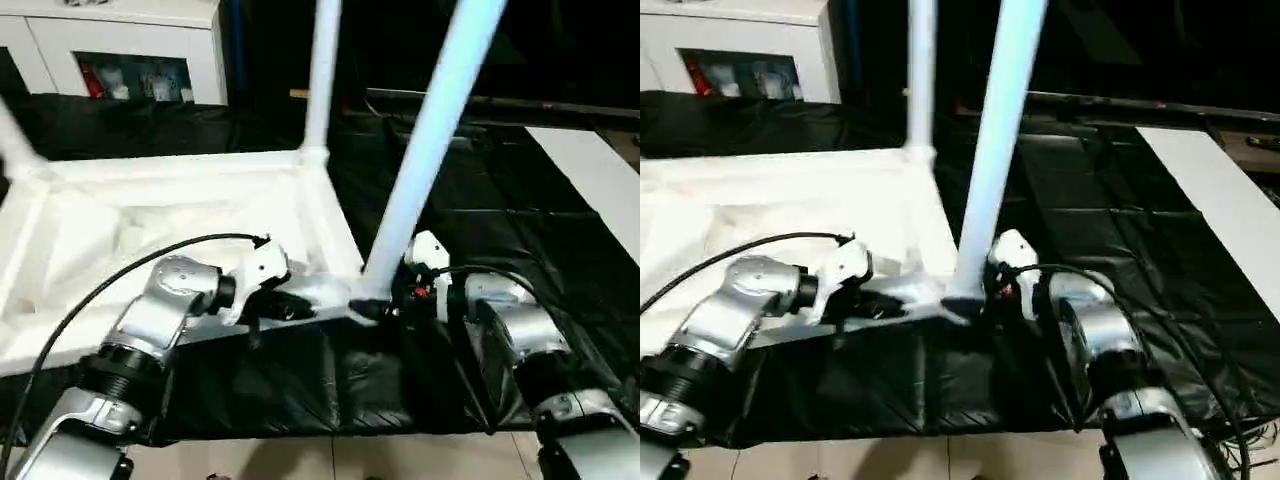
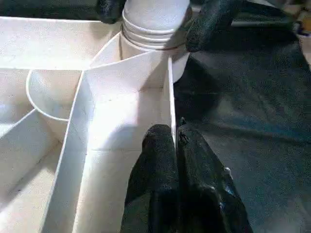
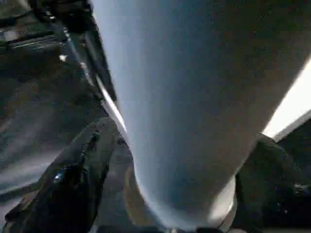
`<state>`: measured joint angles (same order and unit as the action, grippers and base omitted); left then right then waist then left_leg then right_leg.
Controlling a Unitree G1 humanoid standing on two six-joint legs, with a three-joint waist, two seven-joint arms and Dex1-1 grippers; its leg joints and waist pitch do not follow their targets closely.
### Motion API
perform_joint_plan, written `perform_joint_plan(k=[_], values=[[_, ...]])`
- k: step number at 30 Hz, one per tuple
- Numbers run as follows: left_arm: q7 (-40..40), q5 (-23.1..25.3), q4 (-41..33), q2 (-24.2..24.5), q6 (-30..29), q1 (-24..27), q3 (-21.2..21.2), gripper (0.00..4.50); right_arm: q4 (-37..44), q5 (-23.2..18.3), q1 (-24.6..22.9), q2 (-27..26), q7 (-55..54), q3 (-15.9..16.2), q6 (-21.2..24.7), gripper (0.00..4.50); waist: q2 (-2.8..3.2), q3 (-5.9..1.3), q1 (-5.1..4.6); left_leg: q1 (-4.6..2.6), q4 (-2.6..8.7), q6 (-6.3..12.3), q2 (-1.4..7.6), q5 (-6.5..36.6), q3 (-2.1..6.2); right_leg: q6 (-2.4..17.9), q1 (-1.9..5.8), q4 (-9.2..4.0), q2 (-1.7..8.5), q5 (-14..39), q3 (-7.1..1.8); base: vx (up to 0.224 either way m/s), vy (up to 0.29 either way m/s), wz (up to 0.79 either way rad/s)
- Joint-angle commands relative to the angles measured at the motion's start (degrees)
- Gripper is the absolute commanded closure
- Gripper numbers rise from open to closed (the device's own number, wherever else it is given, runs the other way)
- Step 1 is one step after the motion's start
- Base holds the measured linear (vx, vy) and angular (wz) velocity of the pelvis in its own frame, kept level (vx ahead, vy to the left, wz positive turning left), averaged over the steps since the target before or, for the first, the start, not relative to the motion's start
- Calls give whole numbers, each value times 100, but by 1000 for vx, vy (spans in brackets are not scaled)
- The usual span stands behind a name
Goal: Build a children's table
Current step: Rotate leg to tighten
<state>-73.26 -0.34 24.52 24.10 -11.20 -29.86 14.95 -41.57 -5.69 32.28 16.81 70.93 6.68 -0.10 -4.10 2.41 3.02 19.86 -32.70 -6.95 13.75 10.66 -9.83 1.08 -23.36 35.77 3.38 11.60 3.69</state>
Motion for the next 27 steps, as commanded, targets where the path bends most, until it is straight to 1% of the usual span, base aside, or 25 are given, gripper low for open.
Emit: perform_joint_plan(k=[1, 2, 5, 7, 8, 10, 11, 13, 14, 18, 20, 22, 23, 24, 25, 26, 27], values=[[-230, -58, 52, -56, 148, -69, 185, 450, -67, -79, 165, 21, 218, 87, -8, 106, 15, -316, 2, -2, 294, 444, -14, 730, -90, 1455, 340, -371, 353, 337, -269, 0, 0, 0], [-268, -35, 93, -25, 178, -96, 209, 450, -88, -66, 184, 24, 259, 111, -14, 111, 17, -315, 14, -7, 291, 420, -13, 731, -90, 1441, 334, -370, 353, 371, -270, 0, 0, 0], [-345, -17, 221, 53, 274, -184, 246, 450, -165, -31, 223, 44, 446, 216, -43, 148, 24, -310, 46, -2, 291, 360, -11, 742, -90, 1383, 338, -367, 357, 476, -268, 0, 0, 0], [-361, -23, 232, 61, 274, -198, 238, 450, -179, -13, 222, 42, 495, 233, -49, 154, 19, -313, 57, -2, 286, 339, -10, 728, -92, 1380, 338, -360, 354, 453, -268, 0, 0, 0], [-388, -28, 255, 76, 272, -224, 222, 450, -205, 17, 222, 26, 535, 246, -76, 166, 22, -316, 66, 4, 286, 334, -11, 693, -91, 1378, 342, -353, 359, 413, -269, 0, 0, 0], [-408, -24, 268, 89, 280, -231, 220, 450, -229, 28, 228, 25, 584, 266, -89, 173, 22, -321, 66, 7, 282, 322, -13, 676, -89, 1379, 345, -346, 359, 389, -268, 0, 0, 0], [-424, -22, 277, 99, 287, -236, 218, 450, -246, 46, 231, 24, 610, 289, -115, 180, 30, -322, 70, 7, 282, 321, -13, 667, -89, 1388, 345, -345, 358, 359, -267, 0, 0, 0], [-440, -27, 291, 108, 301, -241, 219, 450, -270, 51, 236, 23, 634, 303, -139, 182, 25, -326, 71, 8, 278, 327, -15, 654, -91, 1396, 345, -338, 352, 326, -263, 0, 0, 0], [-468, -36, 340, 117, 325, -253, 222, 450, -301, 46, 230, -6, 661, 335, -167, 185, 42, -325, 73, 5, 278, 324, -13, 669, -91, 1413, 340, -341, 353, 313, -263, 0, 0, 0], [-472, -45, 394, 115, 336, -267, 226, 450, -275, 28, 176, -55, 678, 374, -147, 185, 37, -325, 76, 3, 279, 298, -10, 704, -89, 1410, 343, -341, 356, 342, -263, 0, 0, 0], [-255, -19, 455, 35, 279, -291, 179, 450, -227, -21, 62, -171, 415, 301, -36, 186, 51, -325, 77, 3, 282, 283, -13, 727, -88, 1411, 344, -344, 354, 363, -262, 0, 0, 0], [67, 43, 506, -94, 211, -324, 137, 450, -217, -13, -17, -306, -79, 186, 24, 186, 46, -317, 73, 2, 290, 250, -15, 767, -86, 1394, 342, -355, 357, 427, -266, 0, 0, 0], [236, 78, 505, -164, 170, -334, 120, 450, -223, 14, -51, -380, -384, 126, 33, 186, 48, -305, 69, -11, 300, 203, -16, 861, -81, 1352, 324, -378, 371, 604, -273, 0, 0, 0], [384, 96, 494, -239, 116, -341, 105, 450, -240, 32, -81, -461, -679, 64, 29, 195, 53, -288, 60, -23, 315, 125, -20, 1001, -74, 1269, 315, -413, 374, 917, -269, 0, 0, 0], [470, 104, 487, -285, 84, -344, 97, 450, -253, 43, -99, -509, -854, 27, 19, 195, 49, -274, 52, -28, 323, 96, -23, 1105, -73, 1216, 306, -442, 374, 1131, -269, 0, 0, 0], [800, 152, 470, -496, -3, -351, 92, 450, -228, 9, -177, -743, -1429, -119, 109, 202, 43, -247, 46, -46, 335, 45, -24, 1300, -70, 1084, 284, -495, 383, 1601, -272, 0, 0, 0], [870, 163, 473, -543, -14, -353, 93, 450, -220, -1, -195, -795, -1544, -149, 130, 203, 51, -236, 39, -66, 343, -8, -27, 1460, -56, 944, 267, -540, 391, 2012, -271, 0, 0, 0]])
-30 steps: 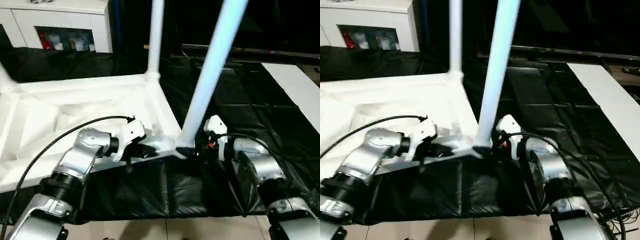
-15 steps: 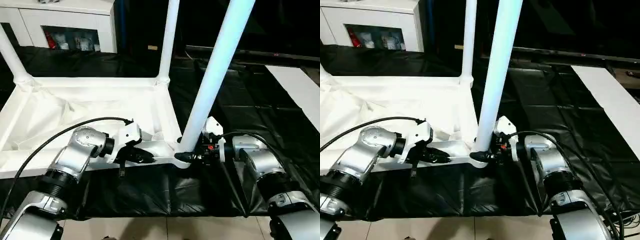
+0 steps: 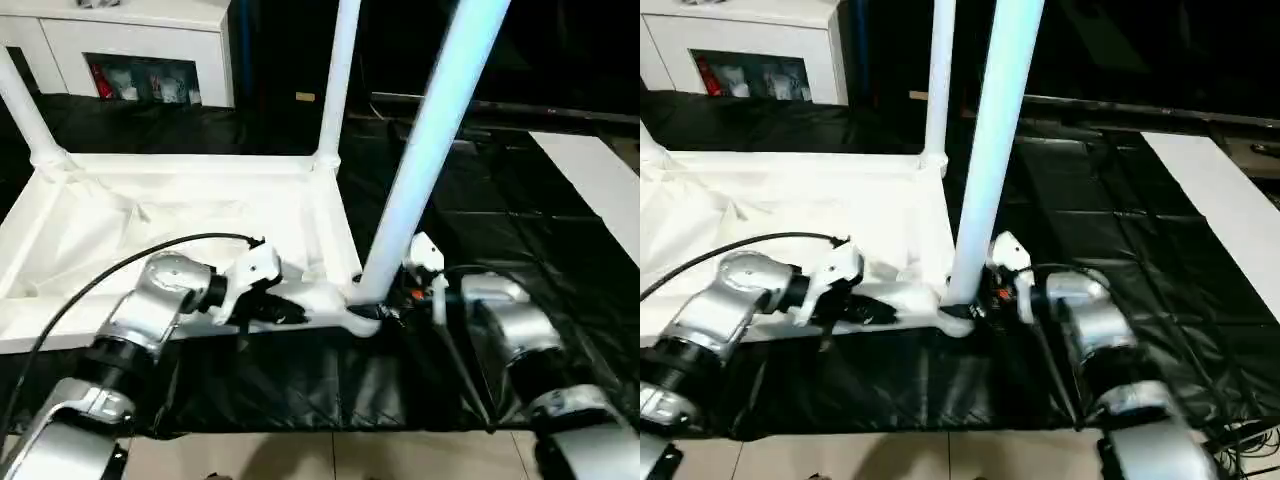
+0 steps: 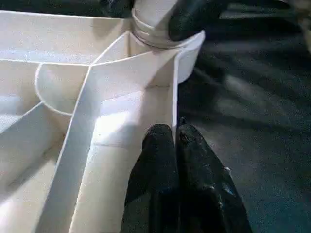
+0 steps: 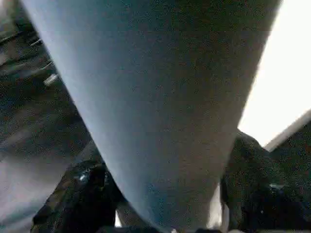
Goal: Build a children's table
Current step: Rotate leg to tighten
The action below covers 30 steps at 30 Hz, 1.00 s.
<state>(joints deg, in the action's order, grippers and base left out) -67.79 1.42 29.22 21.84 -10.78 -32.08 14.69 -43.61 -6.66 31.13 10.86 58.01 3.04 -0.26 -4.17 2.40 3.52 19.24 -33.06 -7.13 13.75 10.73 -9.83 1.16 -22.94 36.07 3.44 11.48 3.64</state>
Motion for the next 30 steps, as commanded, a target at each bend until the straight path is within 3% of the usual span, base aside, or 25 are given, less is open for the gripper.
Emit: perform_joint_plan(k=[1, 8, 12, 13, 16, 21, 27, 30], values=[[443, 7, 8, -399, -70, -132, 123, 450, 6, 73, -114, -293, -442, 164, 189, 203, 55, -248, -10, -8, 378, -6, -28, 1480, -45, 892, 233, -576, 390, 2121, -264, 0, 0, 0], [1254, 175, -352, -1124, -407, -5, 340, 450, -44, 130, -194, -1421, -2637, -169, 304, 239, 89, -240, -62, -7, 413, -92, -48, 1697, -14, 636, 175, -634, 371, 2502, -261, 0, 0, 0], [1288, 186, -513, -1244, -508, 75, 400, 450, -9, 181, -128, -1717, -2974, -161, 69, 239, 103, -247, -95, 4, 423, -75, -46, 1790, -6, 602, 165, -635, 360, 2414, -260, 0, 0, 0], [1272, 195, -521, -1224, -503, 83, 395, 450, 33, 190, -123, -1718, -2933, -147, 36, 208, 98, -247, -102, 12, 424, -65, -49, 1787, -8, 606, 169, -635, 354, 2375, -260, 0, 0, 0], [1140, 230, -523, -1073, -463, 90, 389, 450, 203, 15, -141, -1618, -2633, -240, 170, 176, 94, -252, -126, 22, 428, -8, -52, 1740, -17, 673, 182, -617, 338, 2094, -269, 0, 0, 0], [1016, 286, -460, -811, -311, 57, 331, 450, 403, 116, -242, -1110, -2042, -75, 219, 131, 91, -262, -135, 47, 422, 67, -44, 1579, -27, 800, 215, -592, 347, 1814, -279, 0, 0, 0], [944, 229, -421, -532, -369, 13, 107, 450, 797, 116, -462, -376, -1039, 113, 294, 126, 71, -288, -92, 54, 385, 193, -41, 1064, -61, 1020, 271, -519, 332, 1042, -284, 0, 0, 0], [885, 179, -381, -445, -502, 0, 9, 392, 1025, 74, -600, -52, -452, 269, 314, 123, 75, -304, -54, 62, 366, 285, -41, 815, -70, 1176, 305, -455, 325, 458, -283, 0, 0, 0]])
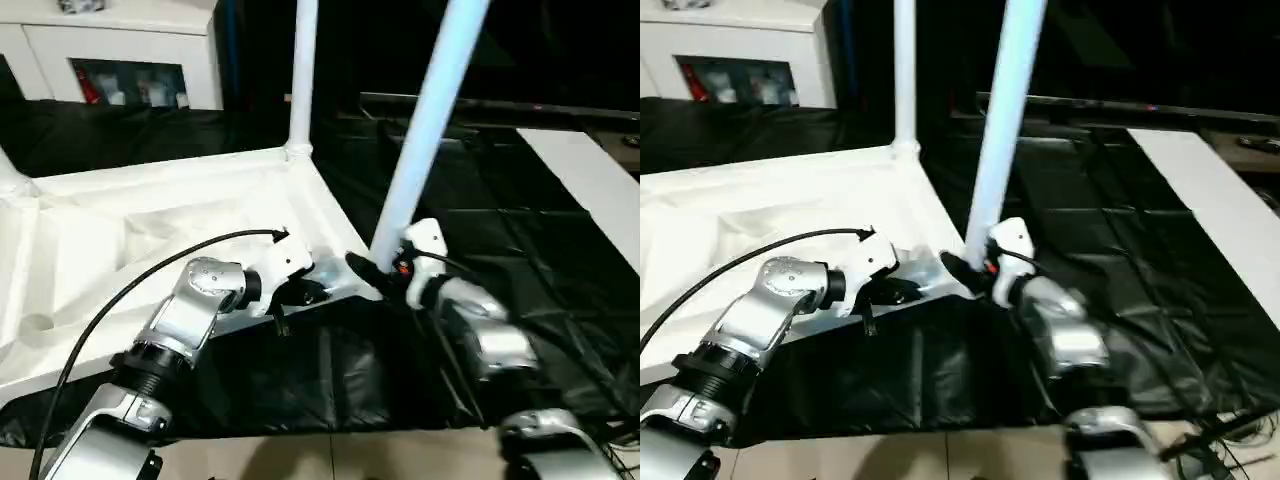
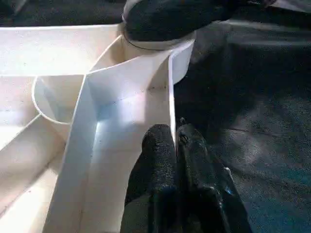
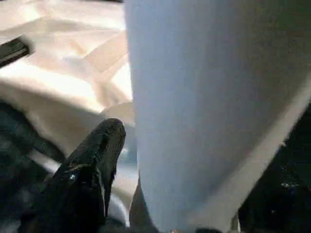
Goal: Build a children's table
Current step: Rotate leg to tighten
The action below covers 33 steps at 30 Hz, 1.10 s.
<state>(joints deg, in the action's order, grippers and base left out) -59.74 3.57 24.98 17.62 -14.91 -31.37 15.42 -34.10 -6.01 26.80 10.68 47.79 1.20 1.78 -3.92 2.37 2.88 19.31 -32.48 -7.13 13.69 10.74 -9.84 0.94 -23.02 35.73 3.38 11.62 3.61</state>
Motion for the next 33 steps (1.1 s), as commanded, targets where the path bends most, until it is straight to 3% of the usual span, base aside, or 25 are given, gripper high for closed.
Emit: perform_joint_plan(k=[1, 4, 10, 17, 20, 26, 33], values=[[80, -36, 43, -23, -89, -71, -64, 388, 75, 9, -168, -34, 570, 454, 110, 123, 53, -313, 14, 55, 302, 305, -37, 784, -70, 1258, 322, -408, 336, 349, -276, 0, 0, 0], [183, -12, 117, -20, -131, -102, -128, 372, 99, 22, -183, 65, 730, 474, 109, 123, 42, -306, 2, 73, 306, 310, -39, 784, -68, 1297, 335, -408, 338, 343, -268, 0, 0, 0], [-24, 101, 250, 203, -210, -116, 16, 372, 47, 44, -134, 256, 903, 514, 52, 123, 58, -281, -29, 49, 320, 241, -30, 1054, -60, 1212, 308, -470, 346, 912, -268, 0, 0, 0], [-261, 205, 191, 571, -330, -126, 198, 372, 2, 113, -116, 381, 1050, 590, -18, 123, 48, -281, -56, 57, 321, 218, -36, 1047, -52, 1189, 312, -459, 341, 929, -265, 0, 0, 0], [-372, 126, 197, 604, -357, -116, 167, 407, -44, 132, -80, 418, 1128, 607, -51, 123, 54, -275, -60, 49, 318, 214, -36, 1108, -56, 1180, 300, -480, 349, 1073, -268, 0, 0, 0], [-639, 18, 188, 662, -379, -127, 180, 438, -168, 237, 34, 576, 1361, 743, -272, 123, 64, -293, -61, 53, 306, 231, -38, 1005, -57, 1287, 314, -445, 338, 781, -266, 0, 0, 0], [-1028, -231, 68, 792, -150, -86, 250, 446, -504, 319, 344, 727, 1688, 903, -475, 123, 67, -292, -58, 43, 302, 263, -35, 1027, -61, 1355, 311, -434, 337, 758, -268, 0, 0, 0]])
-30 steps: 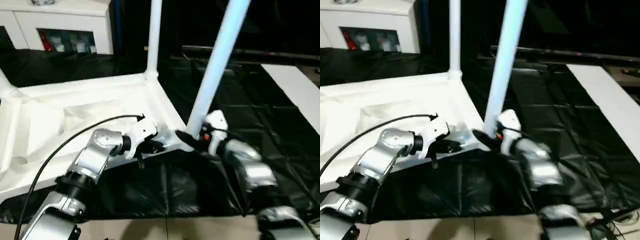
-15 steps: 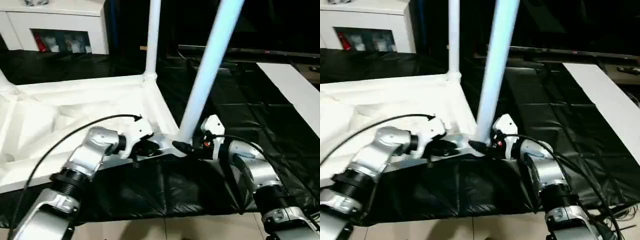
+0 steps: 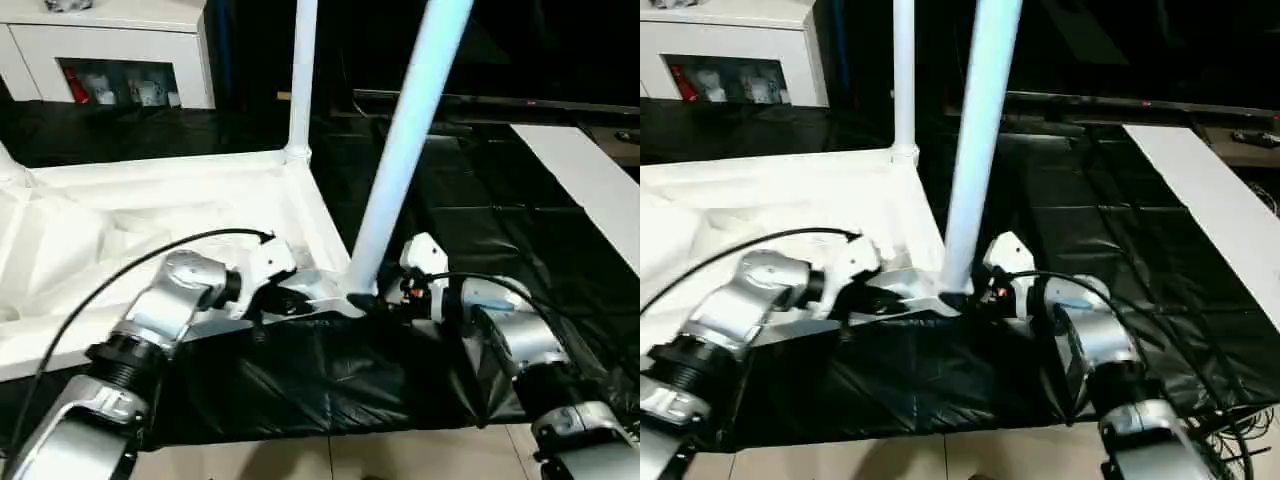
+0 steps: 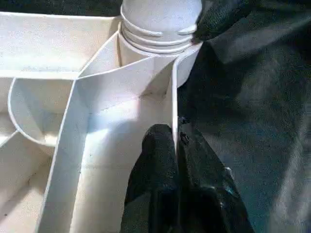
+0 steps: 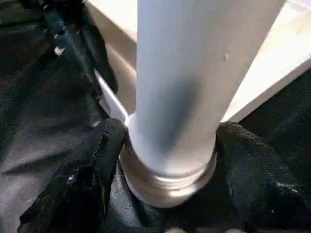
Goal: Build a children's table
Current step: Rotate leg to tighten
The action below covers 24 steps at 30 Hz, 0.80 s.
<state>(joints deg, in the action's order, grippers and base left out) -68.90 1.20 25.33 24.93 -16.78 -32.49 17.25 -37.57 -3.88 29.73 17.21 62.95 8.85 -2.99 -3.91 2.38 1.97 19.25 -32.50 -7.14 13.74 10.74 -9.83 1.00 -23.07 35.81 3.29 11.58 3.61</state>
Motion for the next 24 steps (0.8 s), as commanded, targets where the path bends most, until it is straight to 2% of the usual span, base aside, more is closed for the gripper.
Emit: perform_joint_plan(k=[1, 3, 4, 7, 8, 13, 16, 17, 19, 20, 21, 24], values=[[-245, -63, -11, 68, 78, 53, 70, 446, -252, 81, 135, 85, 272, 133, 1, 123, 54, -296, 30, 53, 303, 266, -41, 1027, -60, 1358, 319, -439, 345, 758, -267, 0, 0, 0], [-422, -109, -61, 95, 175, 87, 107, 446, -371, 33, 240, 96, 411, 115, 21, 123, 66, -303, 35, 44, 297, 289, -29, 1016, -61, 1424, 315, -424, 351, 659, -269, 0, 0, 0], [-485, -99, -71, 113, 228, 95, 133, 449, -418, 13, 274, 101, 460, 111, 18, 140, 59, -302, 34, 46, 296, 298, -28, 999, -66, 1431, 315, -423, 349, 618, -272, 0, 0, 0], [-670, -81, -88, 172, 354, 133, 217, 450, -556, -67, 381, 105, 660, 94, -10, 153, 53, -314, 49, 52, 290, 337, -28, 851, -67, 1487, 331, -385, 351, 363, -268, 0, 0, 0], [-686, -79, -85, 179, 363, 136, 225, 450, -567, -71, 390, 104, 675, 93, -18, 165, 51, -314, 49, 51, 289, 343, -29, 858, -69, 1495, 330, -385, 352, 365, -267, 0, 0, 0], [-740, -79, 0, 242, 409, 117, 286, 450, -694, -109, 487, 75, 879, 132, -90, 174, 29, -312, 69, 51, 285, 339, -23, 836, -74, 1472, 332, -383, 361, 442, -268, 0, 0, 0], [-722, -54, 65, 236, 469, 88, 277, 450, -754, -92, 517, 0, 981, 172, -209, 176, 36, -315, 83, 46, 284, 329, -19, 812, -74, 1477, 327, -374, 365, 426, -266, 0, 0, 0], [-710, -51, 71, 230, 473, 85, 269, 450, -745, -75, 515, -18, 956, 181, -220, 176, 21, -309, 86, 49, 285, 327, -21, 820, -75, 1472, 326, -375, 363, 450, -266, 0, 0, 0], [-706, -45, 89, 221, 486, 77, 262, 450, -783, -135, 545, -85, 907, 108, -174, 176, 24, -306, 95, 48, 286, 309, -23, 836, -75, 1435, 326, -383, 364, 537, -270, 0, 0, 0], [-680, -40, 100, 201, 493, 74, 256, 450, -805, -219, 572, -123, 933, 43, -64, 122, 19, -309, 96, 47, 285, 308, -25, 832, -76, 1429, 328, -382, 363, 537, -271, 0, 0, 0], [-680, -39, 100, 201, 493, 74, 256, 450, -805, -219, 572, -123, 934, 44, -64, 108, 21, -307, 99, 51, 287, 303, -24, 824, -73, 1427, 329, -382, 365, 544, -269, 0, 0, 0], [-651, -26, 138, 190, 528, 65, 267, 450, -849, -107, 587, -106, 852, 91, -255, 108, 29, -313, 98, 43, 283, 295, -23, 818, -75, 1429, 320, -377, 361, 517, -268, 0, 0, 0]])
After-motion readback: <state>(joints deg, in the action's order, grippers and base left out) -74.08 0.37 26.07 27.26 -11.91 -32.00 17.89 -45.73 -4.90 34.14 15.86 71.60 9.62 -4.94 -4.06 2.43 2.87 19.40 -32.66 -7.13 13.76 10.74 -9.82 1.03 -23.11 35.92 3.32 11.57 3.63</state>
